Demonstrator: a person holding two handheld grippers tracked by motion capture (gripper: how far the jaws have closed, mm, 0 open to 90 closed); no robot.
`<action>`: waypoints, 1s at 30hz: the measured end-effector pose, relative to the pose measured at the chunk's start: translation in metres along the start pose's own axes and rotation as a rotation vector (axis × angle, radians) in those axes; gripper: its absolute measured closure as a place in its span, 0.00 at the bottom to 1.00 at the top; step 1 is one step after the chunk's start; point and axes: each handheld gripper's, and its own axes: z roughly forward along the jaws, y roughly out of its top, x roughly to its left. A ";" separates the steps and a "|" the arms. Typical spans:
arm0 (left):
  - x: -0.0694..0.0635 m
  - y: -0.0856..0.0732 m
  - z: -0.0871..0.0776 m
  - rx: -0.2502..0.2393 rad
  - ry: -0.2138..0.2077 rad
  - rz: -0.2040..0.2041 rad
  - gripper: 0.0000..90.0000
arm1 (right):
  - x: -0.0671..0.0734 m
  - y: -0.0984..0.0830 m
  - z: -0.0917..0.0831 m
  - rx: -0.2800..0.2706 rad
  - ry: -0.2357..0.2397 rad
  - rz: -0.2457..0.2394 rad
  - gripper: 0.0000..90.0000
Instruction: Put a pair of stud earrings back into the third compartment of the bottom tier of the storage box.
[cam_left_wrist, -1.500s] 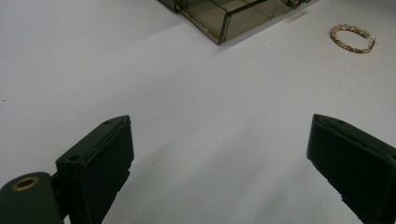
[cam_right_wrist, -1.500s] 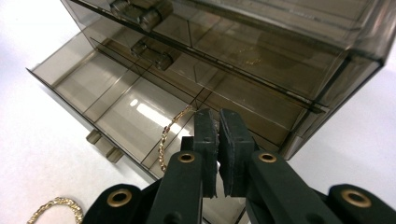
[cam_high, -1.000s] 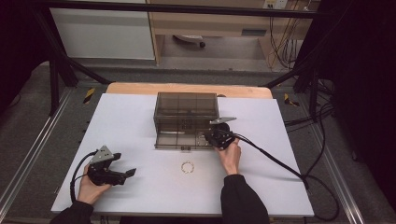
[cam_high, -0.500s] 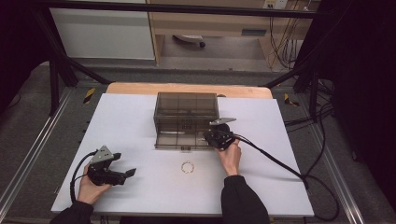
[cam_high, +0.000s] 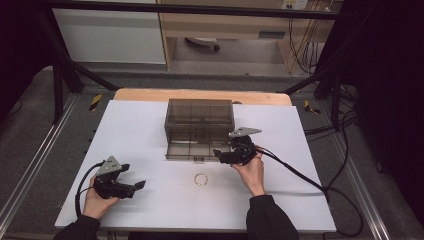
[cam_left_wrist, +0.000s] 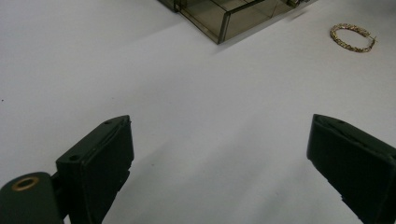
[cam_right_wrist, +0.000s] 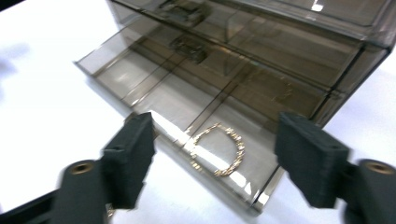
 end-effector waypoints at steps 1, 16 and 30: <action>0.000 0.000 0.000 0.000 0.000 0.000 0.08 | 0.000 0.000 0.000 0.000 0.000 0.000 0.27; 0.000 0.000 0.000 0.001 0.001 0.000 0.08 | 0.025 -0.019 -0.006 0.021 0.059 -0.017 0.03; 0.000 0.000 0.000 0.000 -0.001 0.000 0.08 | 0.040 -0.035 0.009 0.038 0.122 0.001 0.06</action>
